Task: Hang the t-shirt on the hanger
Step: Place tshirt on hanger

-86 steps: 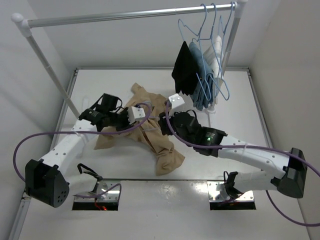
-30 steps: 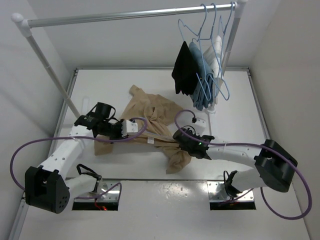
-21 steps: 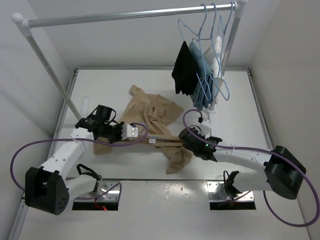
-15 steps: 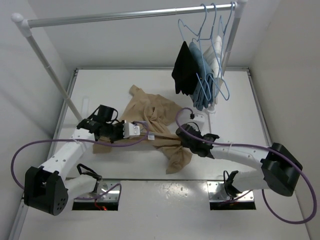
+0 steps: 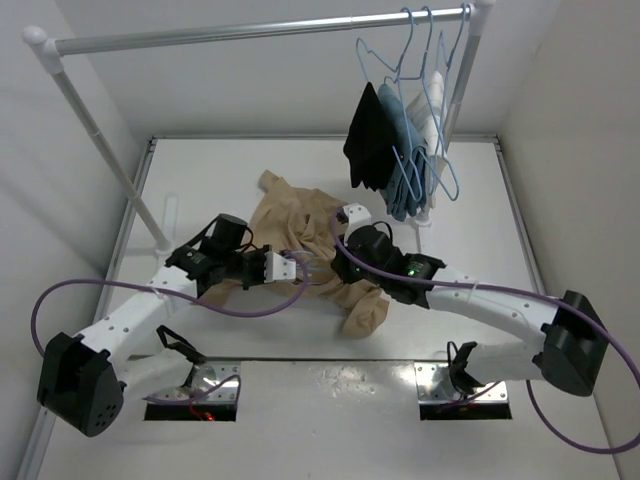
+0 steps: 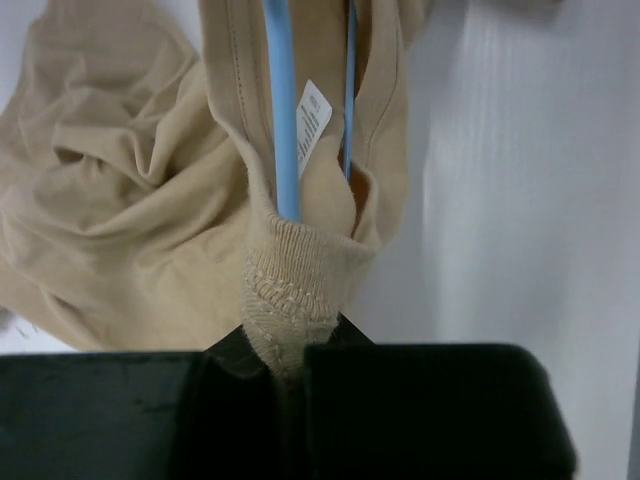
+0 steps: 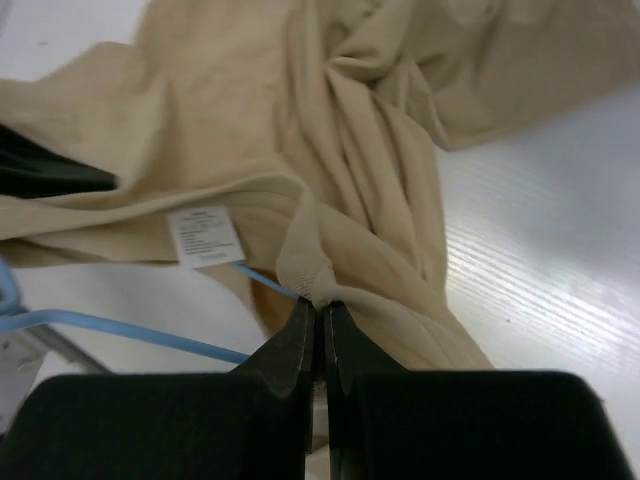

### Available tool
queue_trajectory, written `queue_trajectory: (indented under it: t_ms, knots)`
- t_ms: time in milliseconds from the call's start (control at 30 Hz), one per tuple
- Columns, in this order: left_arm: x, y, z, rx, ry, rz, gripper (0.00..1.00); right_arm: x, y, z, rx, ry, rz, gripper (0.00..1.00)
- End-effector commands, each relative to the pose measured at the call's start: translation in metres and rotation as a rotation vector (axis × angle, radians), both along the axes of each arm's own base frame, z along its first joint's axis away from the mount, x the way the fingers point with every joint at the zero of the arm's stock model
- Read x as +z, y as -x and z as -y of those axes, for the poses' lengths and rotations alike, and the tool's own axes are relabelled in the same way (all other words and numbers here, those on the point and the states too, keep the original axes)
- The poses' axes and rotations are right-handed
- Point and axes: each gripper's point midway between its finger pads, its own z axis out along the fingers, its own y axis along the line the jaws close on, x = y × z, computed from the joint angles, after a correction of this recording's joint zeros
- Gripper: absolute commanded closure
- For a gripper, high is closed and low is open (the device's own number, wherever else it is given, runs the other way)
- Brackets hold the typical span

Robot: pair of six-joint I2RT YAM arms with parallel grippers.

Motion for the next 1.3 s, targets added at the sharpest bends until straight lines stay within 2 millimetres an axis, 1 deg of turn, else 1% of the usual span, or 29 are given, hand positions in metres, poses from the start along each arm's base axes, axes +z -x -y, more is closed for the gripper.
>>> queue_trajectory:
  t_ms: [0, 67, 133, 167, 200, 233, 267, 300, 367, 400, 433, 533, 567, 633, 667, 733, 800, 833, 867, 900, 933, 967, 1000, 1033, 1100, 1133, 1167, 1200, 1267]
  knots:
    - [0.046, 0.012, 0.034, -0.124, 0.186, 0.037, 1.00, 0.064, 0.007, -0.026, 0.148, -0.158, 0.115, 1.00]
    - [0.050, 0.018, 0.037, -0.128, 0.217, 0.009, 1.00, 0.076, 0.008, -0.027, 0.161, -0.162, 0.123, 1.00]
    - [0.057, 0.021, 0.040, -0.128, 0.242, -0.001, 1.00, 0.077, 0.019, -0.023, 0.213, -0.126, 0.090, 1.00]
    - [0.063, 0.022, 0.042, -0.132, 0.259, -0.008, 1.00, 0.086, 0.020, -0.023, 0.248, -0.104, 0.109, 0.96]
    - [0.064, 0.023, 0.043, -0.130, 0.272, -0.017, 1.00, 0.086, 0.024, -0.021, 0.270, -0.080, 0.097, 0.74]
    - [0.068, 0.022, 0.044, -0.116, 0.282, -0.030, 1.00, 0.089, 0.030, -0.013, 0.304, -0.032, 0.088, 0.65]
    - [0.075, 0.022, 0.047, -0.126, 0.301, -0.025, 1.00, 0.091, 0.032, -0.009, 0.316, -0.003, 0.082, 0.58]
    - [0.077, 0.025, 0.049, -0.142, 0.313, -0.033, 1.00, 0.094, 0.035, -0.005, 0.327, 0.022, 0.078, 0.48]
    - [0.082, 0.028, 0.052, -0.150, 0.340, -0.041, 1.00, 0.113, 0.040, 0.006, 0.358, 0.065, 0.095, 0.41]
    - [0.086, 0.030, 0.054, -0.163, 0.358, -0.045, 1.00, 0.118, 0.040, 0.009, 0.368, 0.071, 0.099, 0.34]
    - [0.089, 0.032, 0.058, -0.183, 0.370, -0.036, 1.00, 0.129, 0.043, 0.010, 0.388, 0.075, 0.106, 0.32]
    - [0.092, 0.035, 0.060, -0.185, 0.393, -0.059, 1.00, 0.143, 0.047, 0.012, 0.439, 0.089, 0.129, 0.27]
    - [0.092, 0.035, 0.060, -0.185, 0.393, -0.060, 1.00, 0.142, 0.047, 0.012, 0.447, 0.107, 0.121, 0.26]
    - [0.097, 0.035, 0.062, -0.196, 0.401, -0.055, 1.00, 0.131, 0.046, 0.012, 0.465, 0.154, 0.094, 0.25]
    - [0.101, 0.034, 0.062, -0.197, 0.405, -0.047, 1.00, 0.129, 0.048, 0.009, 0.491, 0.155, 0.082, 0.25]
    - [0.101, 0.034, 0.062, -0.197, 0.405, -0.047, 1.00, 0.127, 0.052, 0.004, 0.527, 0.146, 0.068, 0.24]
    - [0.105, 0.033, 0.061, -0.191, 0.415, -0.047, 1.00, 0.122, 0.051, -0.005, 0.547, 0.125, 0.069, 0.24]
    - [0.106, 0.035, 0.062, -0.202, 0.421, -0.053, 1.00, 0.115, 0.052, -0.007, 0.558, 0.118, 0.063, 0.24]
    - [0.107, 0.037, 0.063, -0.214, 0.429, -0.058, 1.00, 0.119, 0.047, -0.015, 0.549, 0.086, 0.095, 0.24]
    - [0.109, 0.038, 0.062, -0.216, 0.432, -0.050, 1.00, 0.110, 0.045, -0.018, 0.550, 0.091, 0.087, 0.25]
    - [0.110, 0.040, 0.063, -0.225, 0.437, -0.054, 1.00, 0.110, 0.043, -0.022, 0.534, 0.066, 0.086, 0.26]
    - [0.110, 0.040, 0.063, -0.225, 0.437, -0.054, 1.00, 0.111, 0.036, -0.024, 0.502, 0.066, 0.098, 0.31]
    - [0.114, 0.039, 0.064, -0.222, 0.443, -0.053, 1.00, 0.108, 0.031, -0.028, 0.478, 0.050, 0.097, 0.40]
    - [0.114, 0.039, 0.064, -0.222, 0.443, -0.053, 1.00, 0.110, 0.028, -0.029, 0.469, 0.047, 0.110, 0.60]
    - [0.116, 0.037, 0.061, -0.203, 0.444, -0.047, 1.00, 0.113, 0.025, -0.031, 0.450, 0.034, 0.117, 0.81]
    - [0.117, 0.032, 0.057, -0.178, 0.439, -0.030, 1.00, 0.119, 0.022, -0.029, 0.431, 0.028, 0.143, 0.89]
    - [0.114, 0.026, 0.052, -0.143, 0.423, -0.025, 1.00, 0.125, 0.022, -0.026, 0.416, 0.016, 0.151, 1.00]
    - [0.113, 0.019, 0.047, -0.107, 0.414, -0.014, 1.00, 0.121, 0.023, -0.022, 0.406, 0.022, 0.155, 1.00]
    - [0.111, 0.008, 0.037, -0.057, 0.384, 0.013, 1.00, 0.128, 0.023, -0.012, 0.366, 0.012, 0.185, 1.00]
